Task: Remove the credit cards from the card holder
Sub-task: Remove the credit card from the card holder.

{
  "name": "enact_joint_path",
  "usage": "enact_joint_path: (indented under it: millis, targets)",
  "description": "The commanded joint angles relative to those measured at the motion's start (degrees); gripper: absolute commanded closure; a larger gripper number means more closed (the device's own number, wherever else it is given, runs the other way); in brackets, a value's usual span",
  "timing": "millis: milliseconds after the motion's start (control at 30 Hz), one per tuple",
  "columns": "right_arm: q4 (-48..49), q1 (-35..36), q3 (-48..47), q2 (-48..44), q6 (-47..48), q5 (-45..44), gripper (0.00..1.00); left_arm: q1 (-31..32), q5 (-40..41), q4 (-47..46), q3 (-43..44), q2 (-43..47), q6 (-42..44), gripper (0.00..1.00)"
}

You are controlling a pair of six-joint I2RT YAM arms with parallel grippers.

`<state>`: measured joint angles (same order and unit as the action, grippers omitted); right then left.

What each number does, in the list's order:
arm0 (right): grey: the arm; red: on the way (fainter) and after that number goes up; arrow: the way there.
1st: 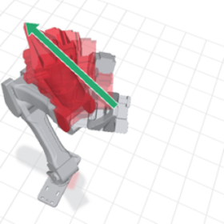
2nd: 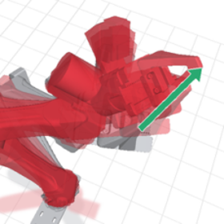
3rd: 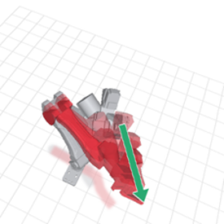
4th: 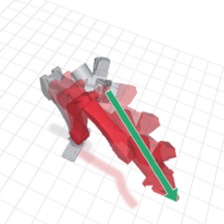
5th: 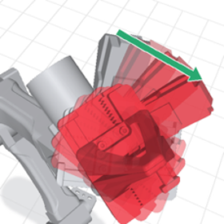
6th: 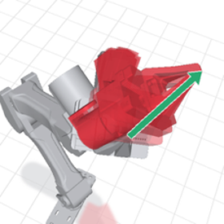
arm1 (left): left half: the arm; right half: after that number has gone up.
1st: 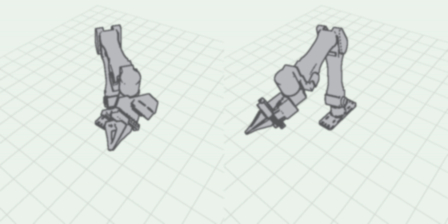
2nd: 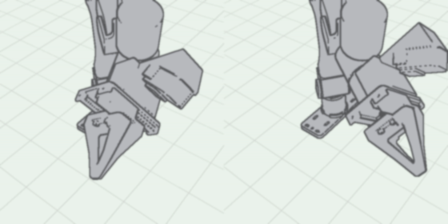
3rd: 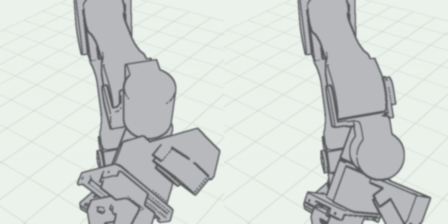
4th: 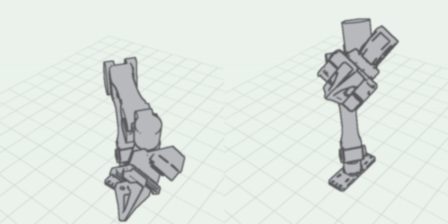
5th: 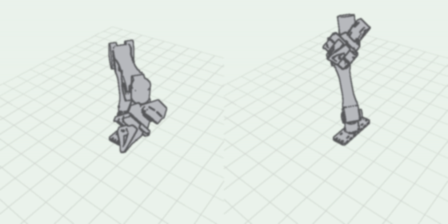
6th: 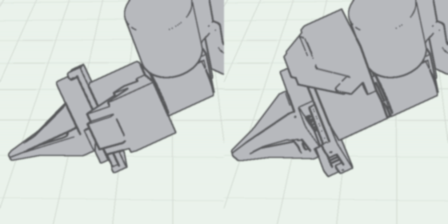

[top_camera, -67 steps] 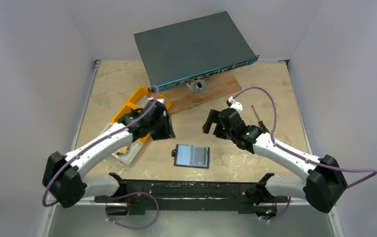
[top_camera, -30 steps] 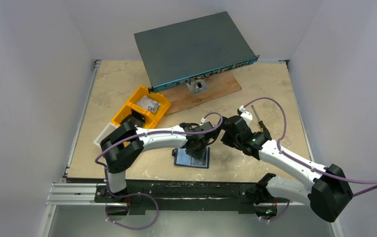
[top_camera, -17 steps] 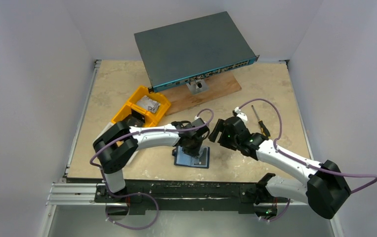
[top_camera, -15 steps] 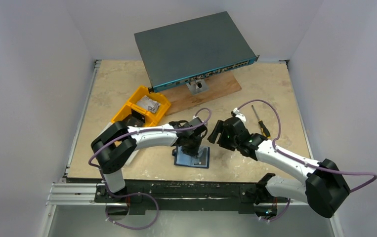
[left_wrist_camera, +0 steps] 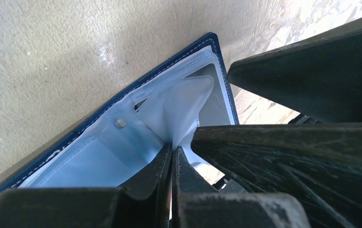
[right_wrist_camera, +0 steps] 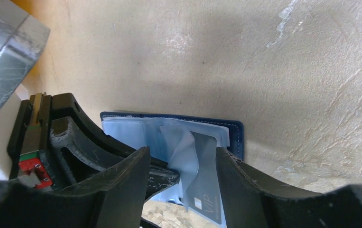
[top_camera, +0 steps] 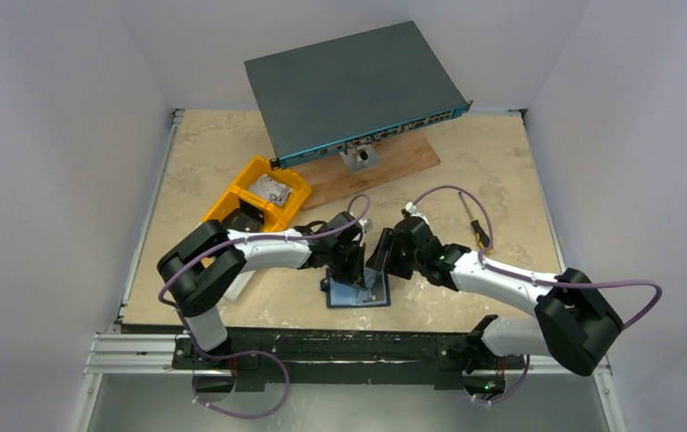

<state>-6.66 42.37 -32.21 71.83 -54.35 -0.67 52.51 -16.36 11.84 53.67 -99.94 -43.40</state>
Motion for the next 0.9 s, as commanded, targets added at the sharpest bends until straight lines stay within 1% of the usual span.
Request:
enact_joint_path:
  millis: [0, 167, 233, 400, 633, 667, 733, 867]
  targets:
    - [2.00, 0.11, -1.03, 0.73, 0.38, 0.49, 0.47, -0.37, -1.82, -3.18, -1.45, 0.71, -0.46, 1.00]
    - [3.56, 0.17, -0.24, 1.84, -0.01, 0.44, 0.51, -0.78, -2.98, -5.21, -2.21, 0.66, -0.51, 1.00]
    - [4.11, 0.11, -0.03, 2.26, -0.06, 1.77, 0.55, -0.86, -3.52, -6.01, -2.36, 0.63, -0.42, 1.00]
    - [4.41, 0.16, 0.39, 2.98, -0.31, 1.56, 0.64, -1.07, -4.12, -6.46, -2.17, 0.62, 0.04, 1.00]
    - [3.28, 0.16, -0.28, 2.61, -0.16, 1.13, 0.87, -1.42, -4.04, -4.61, -1.42, 1.01, 0.74, 1.00]
    - [3.00, 0.17, -0.46, 2.61, -0.07, 1.11, 0.89, -1.44, -3.89, -4.14, -1.24, 1.10, 0.95, 0.98]
    - [2.58, 0.14, -0.87, 2.72, 0.15, 1.18, 0.92, -1.50, -3.21, -2.64, -0.81, 1.77, 1.23, 0.90]
    - [2.22, 0.17, -1.34, 2.72, 0.52, 1.80, 0.95, -1.53, -1.64, 0.31, -0.33, 4.08, 1.96, 0.76]
